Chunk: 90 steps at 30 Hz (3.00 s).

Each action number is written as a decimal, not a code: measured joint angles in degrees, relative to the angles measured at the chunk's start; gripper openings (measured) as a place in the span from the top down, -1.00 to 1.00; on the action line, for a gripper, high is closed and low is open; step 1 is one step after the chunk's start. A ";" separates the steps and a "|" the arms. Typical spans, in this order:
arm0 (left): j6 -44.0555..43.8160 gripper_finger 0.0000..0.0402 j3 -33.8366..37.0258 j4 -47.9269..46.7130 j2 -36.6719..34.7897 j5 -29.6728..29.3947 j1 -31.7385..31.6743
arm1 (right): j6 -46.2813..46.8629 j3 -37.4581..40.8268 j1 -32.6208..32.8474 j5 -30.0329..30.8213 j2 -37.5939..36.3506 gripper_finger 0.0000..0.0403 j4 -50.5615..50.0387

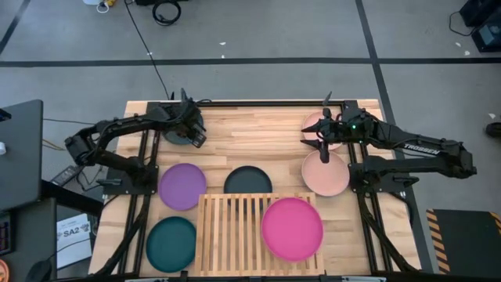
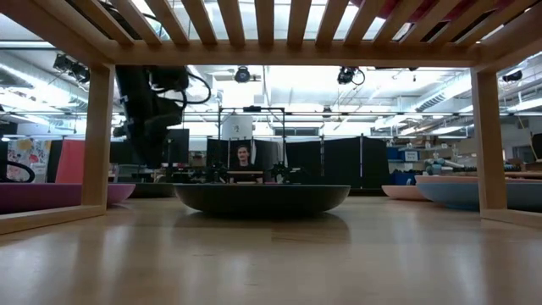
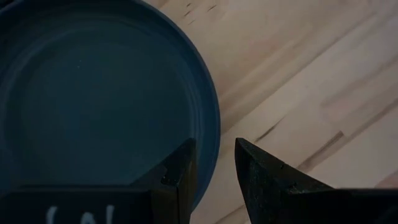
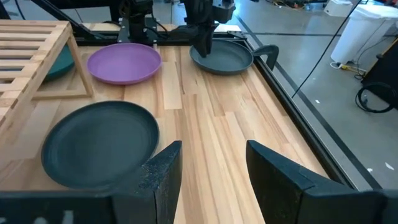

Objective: Place and stack plates onto a shelf
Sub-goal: Put the top black plate on the shelf

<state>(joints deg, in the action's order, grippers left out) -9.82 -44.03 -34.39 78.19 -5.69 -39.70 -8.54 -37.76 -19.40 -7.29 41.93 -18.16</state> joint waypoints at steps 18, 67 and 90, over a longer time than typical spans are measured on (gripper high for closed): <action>0.02 0.42 0.00 4.40 7.23 -0.22 0.09 | 0.00 0.00 0.00 0.00 0.61 0.09 0.07; 0.15 0.92 0.39 4.37 4.25 -6.05 4.97 | -0.02 -0.04 0.02 -0.31 0.61 0.09 -0.01; -0.07 0.93 -15.06 -8.99 -14.60 -6.18 26.55 | 1.46 -0.04 0.02 0.20 0.66 0.09 -0.01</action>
<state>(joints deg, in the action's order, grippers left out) -9.89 -59.09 -43.38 63.59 -11.87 -13.15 -7.07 -37.80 -19.38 -7.09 42.59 -18.17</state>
